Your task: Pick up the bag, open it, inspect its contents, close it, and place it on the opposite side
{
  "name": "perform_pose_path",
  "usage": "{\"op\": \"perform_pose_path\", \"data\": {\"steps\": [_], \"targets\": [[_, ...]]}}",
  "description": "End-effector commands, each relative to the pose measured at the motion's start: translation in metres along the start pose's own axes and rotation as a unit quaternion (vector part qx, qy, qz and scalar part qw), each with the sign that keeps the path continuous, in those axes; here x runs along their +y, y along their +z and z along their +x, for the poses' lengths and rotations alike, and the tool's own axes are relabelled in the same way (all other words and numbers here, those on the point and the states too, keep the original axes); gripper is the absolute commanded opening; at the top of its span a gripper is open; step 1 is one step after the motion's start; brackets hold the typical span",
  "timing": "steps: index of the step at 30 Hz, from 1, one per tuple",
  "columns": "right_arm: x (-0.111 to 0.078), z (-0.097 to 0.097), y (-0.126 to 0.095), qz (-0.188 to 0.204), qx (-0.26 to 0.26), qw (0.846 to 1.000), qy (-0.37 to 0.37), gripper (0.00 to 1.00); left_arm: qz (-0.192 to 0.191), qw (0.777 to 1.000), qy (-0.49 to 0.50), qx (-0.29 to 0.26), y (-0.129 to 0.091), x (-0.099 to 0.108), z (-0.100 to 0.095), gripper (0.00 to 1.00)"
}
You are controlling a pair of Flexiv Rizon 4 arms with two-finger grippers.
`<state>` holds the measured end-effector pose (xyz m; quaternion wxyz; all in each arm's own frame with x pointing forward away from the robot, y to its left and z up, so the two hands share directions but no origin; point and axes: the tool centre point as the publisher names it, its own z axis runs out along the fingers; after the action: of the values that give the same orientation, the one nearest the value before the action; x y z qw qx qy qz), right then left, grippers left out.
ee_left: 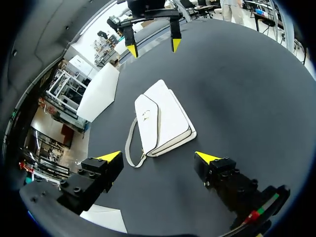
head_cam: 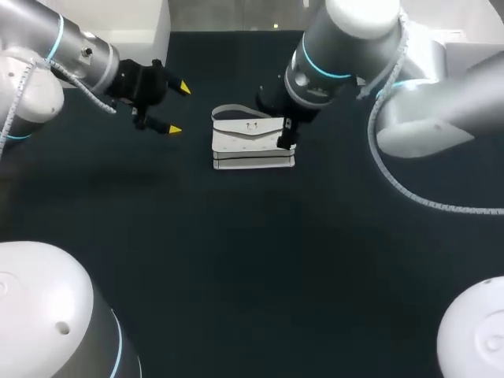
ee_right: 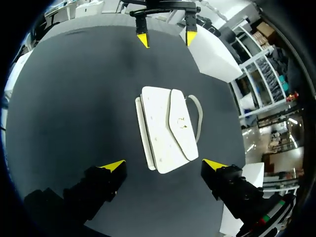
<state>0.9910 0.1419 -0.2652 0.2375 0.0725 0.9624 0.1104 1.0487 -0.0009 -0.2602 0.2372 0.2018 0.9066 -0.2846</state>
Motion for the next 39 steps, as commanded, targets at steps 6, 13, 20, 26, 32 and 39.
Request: {"op": "perform_pose_path", "data": {"steps": [6,13,20,26,32,39], "targets": [[-0.004,0.004,0.003,-0.023,-0.129,0.991,0.002,1.0,-0.005,1.0,-0.001,-0.022,0.0,-0.004,0.005,1.0],[0.01,0.007,0.005,-0.011,-0.207,0.975,-0.077,1.0,0.026,0.999,0.036,-0.016,0.029,-0.017,-0.003,1.0],[0.003,0.019,0.025,-0.005,-0.231,0.968,-0.101,1.0,0.051,0.997,0.061,-0.025,0.042,-0.027,-0.011,1.0],[-0.004,0.021,0.043,-0.012,-0.234,0.968,-0.089,0.89,0.058,0.995,0.066,-0.036,0.054,-0.034,-0.02,1.0],[-0.01,0.021,0.057,-0.041,-0.223,0.967,-0.113,0.56,0.063,0.995,0.071,-0.025,0.062,-0.037,-0.025,1.0],[-0.011,0.018,0.077,-0.041,-0.211,0.967,-0.137,0.47,0.067,0.995,0.07,-0.014,0.07,-0.039,-0.03,1.0]]}}
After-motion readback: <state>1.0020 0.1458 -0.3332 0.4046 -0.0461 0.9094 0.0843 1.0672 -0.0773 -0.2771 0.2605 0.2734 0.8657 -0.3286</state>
